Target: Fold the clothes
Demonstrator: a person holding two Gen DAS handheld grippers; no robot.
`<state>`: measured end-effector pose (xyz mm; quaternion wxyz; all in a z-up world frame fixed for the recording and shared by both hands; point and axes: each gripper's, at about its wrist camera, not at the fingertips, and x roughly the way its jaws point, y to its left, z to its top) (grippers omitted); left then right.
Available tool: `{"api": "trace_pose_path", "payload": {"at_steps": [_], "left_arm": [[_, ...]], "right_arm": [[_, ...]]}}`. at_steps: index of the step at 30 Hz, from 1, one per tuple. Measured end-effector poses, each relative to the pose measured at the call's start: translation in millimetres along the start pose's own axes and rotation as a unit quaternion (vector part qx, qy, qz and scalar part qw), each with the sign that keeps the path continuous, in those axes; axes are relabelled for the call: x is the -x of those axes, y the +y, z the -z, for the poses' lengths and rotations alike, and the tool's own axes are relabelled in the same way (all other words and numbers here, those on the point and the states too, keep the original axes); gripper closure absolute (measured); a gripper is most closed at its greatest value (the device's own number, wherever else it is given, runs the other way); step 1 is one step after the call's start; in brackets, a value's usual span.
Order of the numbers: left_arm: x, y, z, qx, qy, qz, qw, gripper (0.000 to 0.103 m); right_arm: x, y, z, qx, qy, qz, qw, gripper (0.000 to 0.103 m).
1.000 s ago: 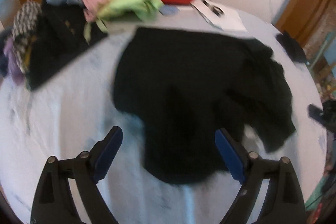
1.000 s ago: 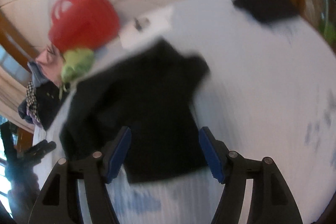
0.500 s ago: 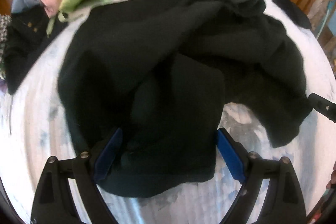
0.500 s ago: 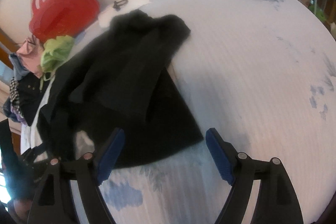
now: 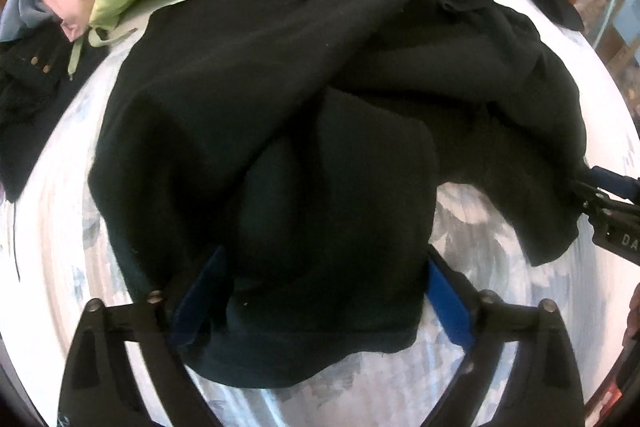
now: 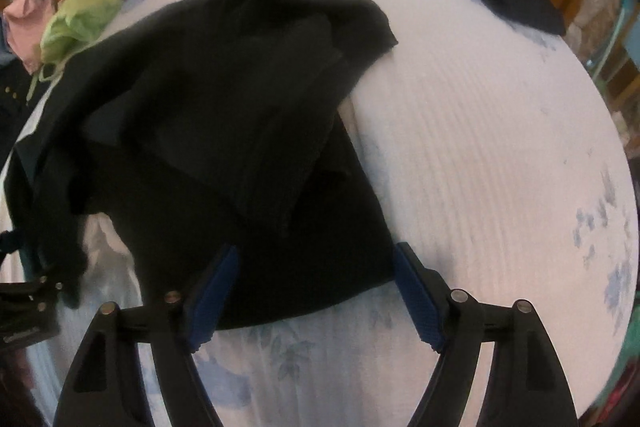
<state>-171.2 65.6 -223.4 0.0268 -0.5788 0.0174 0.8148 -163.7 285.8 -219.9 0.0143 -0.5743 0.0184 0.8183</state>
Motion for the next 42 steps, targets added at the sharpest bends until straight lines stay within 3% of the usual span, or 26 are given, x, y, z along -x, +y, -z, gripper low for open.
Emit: {"api": "trace_pose_path", "payload": {"at_steps": [1, 2, 5, 7, 8, 9, 10, 11, 12, 15, 20, 25, 29, 36, 39, 40, 41, 42], "left_arm": [[3.1, 1.6, 0.4, 0.001, -0.003, -0.001, 1.0000, 0.037], [5.0, 3.5, 0.6, 0.001, -0.005, -0.001, 1.0000, 0.053], [8.7, 8.2, 1.0, -0.001, -0.010, -0.002, 0.9999, 0.063], [11.1, 11.6, 0.8, 0.001, -0.015, -0.010, 0.9998, 0.081], [13.2, 16.0, 0.3, 0.006, -0.017, -0.017, 0.9997, 0.096], [15.3, 20.4, -0.1, 0.012, -0.019, -0.024, 0.9995, 0.096], [17.4, 24.7, -0.6, 0.017, -0.021, -0.032, 0.9991, 0.096], [22.9, 32.1, -1.1, 0.021, -0.028, -0.034, 0.9988, 0.096], [29.8, 40.6, -1.7, 0.025, -0.037, -0.035, 0.9984, 0.096], [59.7, 62.7, 0.8, 0.026, -0.072, -0.039, 0.9963, 0.096], [119.4, 93.6, 25.3, 0.018, -0.117, -0.015, 0.9929, 0.097], [143.8, 105.1, 61.5, 0.015, -0.097, 0.024, 0.9949, 0.097], [134.7, 92.0, 87.6, -0.014, -0.052, 0.046, 0.9975, 0.097], [99.6, 78.1, 123.7, -0.024, 0.038, 0.081, 0.9956, 0.095], [106.8, 82.9, 116.9, -0.016, 0.033, 0.076, 0.9965, 0.083], [113.5, 86.8, 113.0, -0.010, 0.023, 0.075, 0.9969, 0.081], [120.0, 91.4, 109.6, -0.003, 0.015, 0.078, 0.9969, 0.070], [128.4, 98.5, 106.1, 0.009, 0.003, 0.077, 0.9970, 0.051]], "right_arm": [[0.0, 0.1, -0.2, -0.001, 0.000, 0.001, 1.000, 0.024], [1.9, -4.2, 1.8, -0.011, -0.004, -0.011, 1.000, 0.024], [7.9, -18.4, 8.1, -0.044, -0.020, -0.051, 0.998, 0.024], [8.6, -24.0, 11.8, -0.050, -0.029, -0.056, 0.997, 0.024], [8.4, -24.7, 13.0, -0.047, -0.032, -0.054, 0.997, 0.027], [9.3, -22.0, 11.9, -0.034, -0.033, -0.043, 0.998, 0.036], [10.4, -19.1, 10.5, -0.021, -0.033, -0.030, 0.999, 0.070], [11.4, -16.1, 9.2, -0.007, -0.034, -0.018, 0.999, 0.095], [12.2, -18.5, 7.2, -0.014, -0.030, -0.046, 0.998, 0.096], [24.5, -33.8, 3.7, -0.043, -0.037, -0.086, 0.995, 0.096], [91.8, -78.1, 13.1, -0.092, -0.100, -0.170, 0.976, 0.096], [160.6, -115.8, 42.1, -0.103, -0.130, -0.192, 0.967, 0.096], [172.2, -134.4, 63.7, -0.124, -0.094, -0.194, 0.969, 0.096], [145.9, -151.8, 131.6, -0.154, 0.033, -0.173, 0.972, 0.096], [133.6, -161.5, 142.6, -0.160, 0.072, -0.147, 0.973, 0.088], [131.0, -164.6, 144.3, -0.160, 0.079, -0.134, 0.975, 0.078], [132.3, -168.8, 141.9, -0.164, 0.072, -0.114, 0.977, 0.068], [134.1, -173.2, 139.1, -0.168, 0.063, -0.094, 0.979, 0.067]]}}
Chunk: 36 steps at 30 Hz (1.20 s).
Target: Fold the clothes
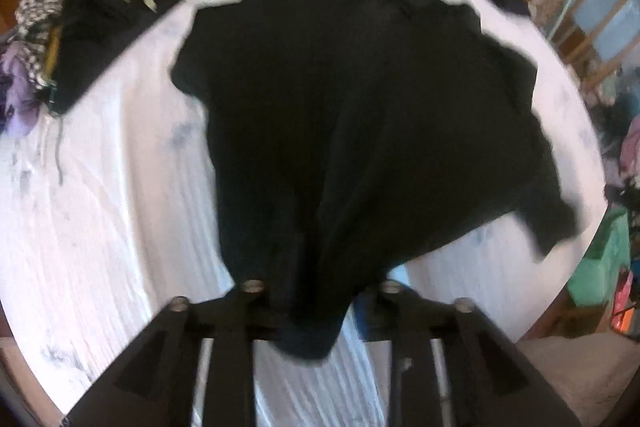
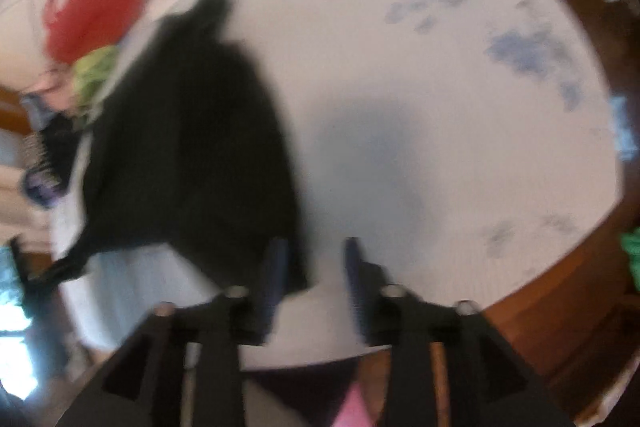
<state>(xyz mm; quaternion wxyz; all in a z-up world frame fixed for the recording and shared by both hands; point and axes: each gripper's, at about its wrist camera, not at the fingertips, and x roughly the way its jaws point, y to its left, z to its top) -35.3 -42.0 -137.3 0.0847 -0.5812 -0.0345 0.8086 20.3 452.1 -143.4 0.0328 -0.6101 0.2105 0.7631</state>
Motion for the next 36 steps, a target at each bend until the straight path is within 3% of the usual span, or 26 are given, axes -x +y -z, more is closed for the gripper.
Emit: {"api": "trace_pose_path", "payload": {"at_steps": [2, 3, 9, 14, 17, 19, 22, 23, 24, 25, 26, 28, 30, 31, 32, 34, 36], "left_arm": [[17.4, 11.1, -6.1, 0.019, -0.026, -0.011, 0.9994, 0.032], [24.0, 16.4, -9.1, 0.027, -0.035, -0.014, 0.9989, 0.031], [36.2, 50.0, -18.2, 0.064, -0.058, -0.036, 0.9956, 0.031], [-5.7, 73.6, -35.7, 0.103, -0.047, -0.051, 0.9923, 0.031], [-34.0, 80.2, -51.1, 0.106, -0.047, -0.079, 0.9901, 0.031], [-51.9, 82.4, -62.8, 0.106, -0.049, -0.093, 0.9888, 0.031], [-78.5, 80.8, -79.0, 0.106, -0.043, -0.100, 0.9884, 0.031], [-84.5, 79.7, -82.4, 0.105, -0.039, -0.103, 0.9883, 0.031], [-90.2, 78.2, -85.2, 0.104, -0.035, -0.103, 0.9886, 0.031], [-95.1, 76.3, -87.0, 0.102, -0.032, -0.103, 0.9889, 0.031], [-99.3, 74.1, -88.2, 0.100, -0.028, -0.105, 0.9891, 0.031], [-107.2, 70.6, -89.2, 0.093, -0.018, -0.115, 0.9888, 0.031], [-112.5, 72.3, -89.8, 0.093, -0.013, -0.119, 0.9884, 0.028], [-112.9, 74.8, -91.1, 0.097, -0.011, -0.114, 0.9887, 0.028], [-112.5, 77.6, -92.9, 0.101, -0.006, -0.112, 0.9885, 0.028], [-107.3, 82.5, -97.9, 0.106, -0.006, -0.110, 0.9882, 0.028], [-94.6, 86.3, -106.3, 0.108, -0.026, -0.099, 0.9888, 0.028]], "right_arm": [[5.1, -3.6, -8.2, -0.007, -0.024, 0.021, 0.999, 0.067], [6.5, -2.3, -13.1, -0.007, -0.035, 0.018, 0.999, 0.067], [-20.2, 28.4, -50.3, 0.017, -0.051, -0.023, 0.998, 0.066], [-56.1, 58.1, -90.5, 0.038, -0.066, -0.052, 0.996, 0.066], [-77.0, 75.9, -115.9, 0.050, -0.072, -0.066, 0.994, 0.066], [-87.9, 90.0, -128.9, 0.059, -0.075, -0.079, 0.992, 0.059], [-102.7, 107.4, -139.2, 0.075, -0.072, -0.072, 0.992, 0.036], [-108.5, 111.4, -142.0, 0.080, -0.071, -0.061, 0.992, 0.037], [-114.9, 114.2, -143.6, 0.084, -0.061, -0.056, 0.993, 0.039], [-121.1, 117.0, -144.9, 0.088, -0.046, -0.055, 0.994, 0.058], [-122.6, 118.2, -145.4, 0.092, -0.041, -0.048, 0.994, 0.083], [-115.6, 111.4, -147.5, 0.082, -0.063, 0.001, 0.995, 0.086], [-109.4, 90.6, -152.1, 0.044, -0.079, 0.038, 0.995, 0.082], [-110.1, 80.0, -156.0, 0.026, -0.077, 0.059, 0.995, 0.074], [-111.0, 69.5, -159.9, 0.008, -0.074, 0.079, 0.994, 0.060], [-109.3, 66.5, -164.0, -0.001, -0.071, 0.085, 0.994, 0.043], [-101.3, 73.5, -168.4, 0.004, -0.076, 0.066, 0.995, 0.041]]}}
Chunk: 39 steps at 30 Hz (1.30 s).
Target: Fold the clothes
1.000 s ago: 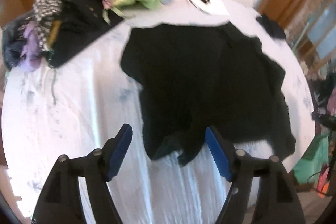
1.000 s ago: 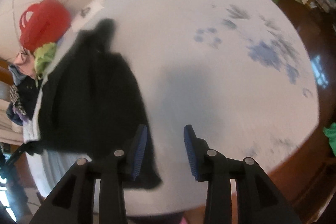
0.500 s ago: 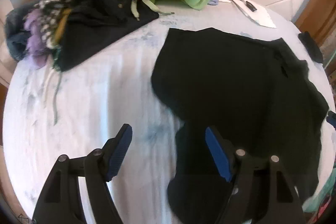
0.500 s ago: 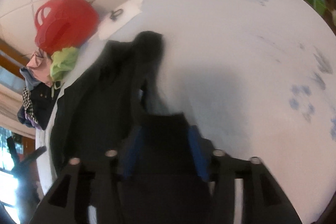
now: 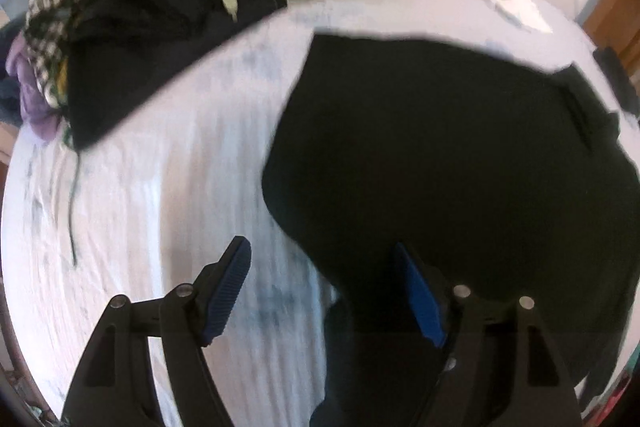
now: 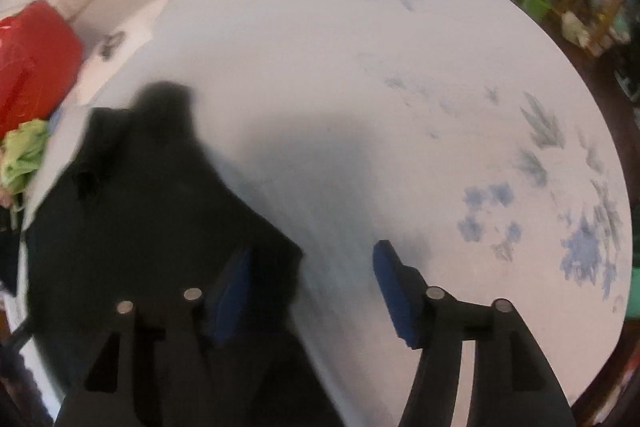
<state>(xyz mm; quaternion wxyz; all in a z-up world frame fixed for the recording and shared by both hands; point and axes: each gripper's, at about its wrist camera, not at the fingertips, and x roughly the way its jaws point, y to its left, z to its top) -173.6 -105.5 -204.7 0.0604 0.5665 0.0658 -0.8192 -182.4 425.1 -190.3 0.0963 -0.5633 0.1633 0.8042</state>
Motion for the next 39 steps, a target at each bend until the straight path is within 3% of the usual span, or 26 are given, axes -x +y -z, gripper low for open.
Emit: {"api": "trace_pose_path", "payload": {"at_steps": [2, 6, 11, 15, 18, 22, 23, 24, 25, 26, 28, 31, 32, 33, 34, 35, 37, 39], "left_arm": [[10.2, 4.0, -17.0, 0.008, -0.018, 0.015, 0.9997, 0.028], [5.4, 4.2, -51.9, 0.005, -0.031, -0.005, 0.9995, 0.028], [-29.1, -8.8, -90.4, -0.009, -0.013, -0.022, 0.9996, 0.028], [-54.0, -21.0, -108.8, -0.033, -0.002, -0.048, 0.9983, 0.028], [-61.3, -20.2, -114.4, -0.029, 0.001, -0.037, 0.9989, 0.028], [-61.7, -13.1, -114.5, -0.016, 0.005, -0.014, 0.9998, 0.028], [-61.8, -11.4, -114.6, -0.013, 0.007, -0.008, 0.9999, 0.035], [-59.4, -13.1, -113.8, -0.021, 0.002, 0.001, 0.9998, 0.063], [-55.4, -17.0, -113.0, -0.028, 0.001, 0.001, 0.9996, 0.081], [-51.2, -21.2, -112.3, -0.034, 0.003, -0.003, 0.9994, 0.093], [-38.6, -25.4, -114.4, -0.034, -0.026, -0.015, 0.9990, 0.094], [-19.6, -23.9, -124.1, -0.007, -0.080, -0.030, 0.9963, 0.093], [-18.0, -21.1, -129.1, 0.013, -0.086, -0.032, 0.9957, 0.093], [-19.4, -20.3, -134.0, 0.025, -0.082, -0.032, 0.9958, 0.092], [-22.7, -17.7, -138.1, 0.029, -0.070, -0.027, 0.9968, 0.091], [-24.0, -15.9, -138.4, 0.029, -0.057, -0.017, 0.9978, 0.089], [-16.4, -15.7, -132.5, 0.020, -0.057, -0.004, 0.9982, 0.086], [-7.8, -14.5, -125.4, 0.010, -0.061, -0.005, 0.9980, 0.070]], "right_arm": [[12.7, 10.8, -7.1, 0.012, -0.010, -0.041, 0.999, 0.040], [34.6, 33.6, -38.7, 0.018, -0.042, -0.102, 0.994, 0.037], [7.4, 62.9, -88.9, 0.019, -0.006, -0.139, 0.990, 0.036], [-29.5, 83.8, -112.6, 0.029, 0.027, -0.121, 0.992, 0.036], [-50.2, 98.6, -127.0, 0.052, 0.036, -0.103, 0.993, 0.036], [-76.1, 107.9, -127.2, 0.072, 0.079, -0.075, 0.991, 0.036], [-82.6, 110.2, -127.2, 0.078, 0.090, -0.068, 0.991, 0.037], [-89.1, 112.5, -127.1, 0.083, 0.101, -0.061, 0.990, 0.041], [-91.2, 116.5, -124.0, 0.092, 0.106, -0.066, 0.988, 0.070], [-87.4, 121.5, -122.8, 0.107, 0.099, -0.067, 0.987, 0.084], [-78.7, 131.7, -121.0, 0.137, 0.081, -0.069, 0.985, 0.084], [-51.6, 130.0, -133.0, 0.123, 0.005, -0.093, 0.988, 0.084], [-46.1, 125.7, -139.4, 0.106, -0.018, -0.095, 0.990, 0.075], [-40.6, 121.5, -145.8, 0.088, -0.042, -0.097, 0.991, 0.065], [-41.1, 118.5, -148.9, 0.072, -0.048, -0.079, 0.993, 0.047], [-42.3, 115.6, -151.8, 0.056, -0.053, -0.060, 0.995, 0.045], [-37.0, 112.0, -149.9, 0.039, -0.055, -0.066, 0.996, 0.044], [-25.7, 114.6, -141.8, 0.059, -0.060, -0.084, 0.993, 0.045]]}}
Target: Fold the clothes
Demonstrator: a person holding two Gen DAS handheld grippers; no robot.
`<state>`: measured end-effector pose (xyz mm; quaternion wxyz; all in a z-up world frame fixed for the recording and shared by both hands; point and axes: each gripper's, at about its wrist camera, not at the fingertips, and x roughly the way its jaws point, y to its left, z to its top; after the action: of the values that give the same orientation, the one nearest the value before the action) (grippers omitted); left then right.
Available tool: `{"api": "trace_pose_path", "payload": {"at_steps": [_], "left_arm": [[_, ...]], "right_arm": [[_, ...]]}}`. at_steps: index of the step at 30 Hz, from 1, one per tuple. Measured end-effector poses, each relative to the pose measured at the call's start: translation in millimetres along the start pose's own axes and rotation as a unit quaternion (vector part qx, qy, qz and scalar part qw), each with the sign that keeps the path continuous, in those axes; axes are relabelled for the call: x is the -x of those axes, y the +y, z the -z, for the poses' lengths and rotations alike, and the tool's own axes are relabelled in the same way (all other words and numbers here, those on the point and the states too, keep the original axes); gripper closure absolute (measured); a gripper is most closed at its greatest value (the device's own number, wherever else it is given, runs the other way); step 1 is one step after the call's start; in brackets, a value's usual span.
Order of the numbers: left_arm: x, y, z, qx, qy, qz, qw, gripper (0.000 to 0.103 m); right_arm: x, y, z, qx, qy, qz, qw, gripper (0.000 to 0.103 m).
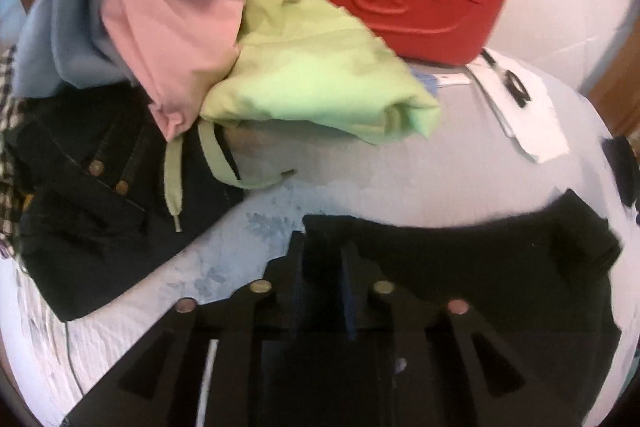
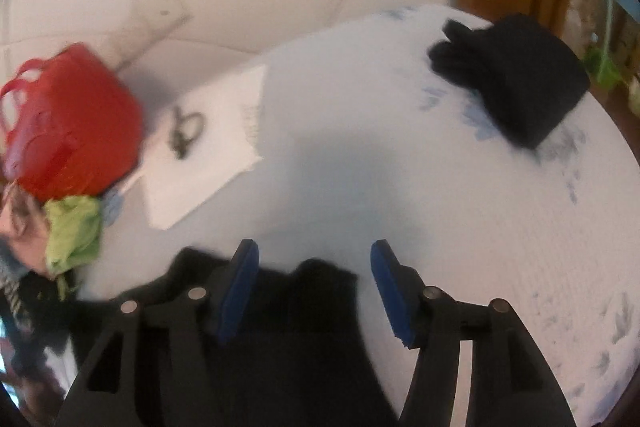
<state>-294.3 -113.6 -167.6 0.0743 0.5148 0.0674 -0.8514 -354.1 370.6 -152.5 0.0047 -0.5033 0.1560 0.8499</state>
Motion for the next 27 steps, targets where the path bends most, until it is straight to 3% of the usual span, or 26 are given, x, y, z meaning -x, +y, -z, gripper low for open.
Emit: {"api": "trace_pose_path", "payload": {"at_steps": [3, 10, 13, 19, 22, 25, 27], "left_arm": [[12.2, 1.2, 8.9, -0.001, 0.009, 0.004, 1.0000, 0.056], [35.8, 2.4, 46.0, -0.008, 0.036, 0.032, 0.9988, 0.056], [35.6, -20.5, 48.4, -0.020, 0.037, 0.055, 0.9976, 0.056], [25.9, -116.1, 38.0, -0.101, 0.016, 0.103, 0.9895, 0.056], [10.0, -176.0, 38.4, -0.169, 0.012, 0.115, 0.9788, 0.056], [-11.8, -226.3, 41.0, -0.240, 0.002, 0.100, 0.9656, 0.056], [-26.6, -247.2, 38.0, -0.261, 0.002, 0.091, 0.9609, 0.056]], "right_arm": [[9.5, 12.0, 10.1, 0.033, 0.016, -0.045, 0.998, 0.044], [6.1, 40.8, 42.8, 0.080, 0.071, -0.090, 0.990, 0.044], [-1.2, 47.4, 50.5, 0.074, 0.084, -0.101, 0.989, 0.045], [11.7, 26.1, 58.0, 0.025, 0.069, -0.122, 0.990, 0.048], [11.5, 8.7, 56.3, 0.003, 0.072, -0.120, 0.990, 0.076], [3.1, -9.3, 48.3, -0.030, 0.080, -0.138, 0.987, 0.077], [-6.2, -13.7, 41.7, -0.052, 0.084, -0.157, 0.983, 0.077]]}}
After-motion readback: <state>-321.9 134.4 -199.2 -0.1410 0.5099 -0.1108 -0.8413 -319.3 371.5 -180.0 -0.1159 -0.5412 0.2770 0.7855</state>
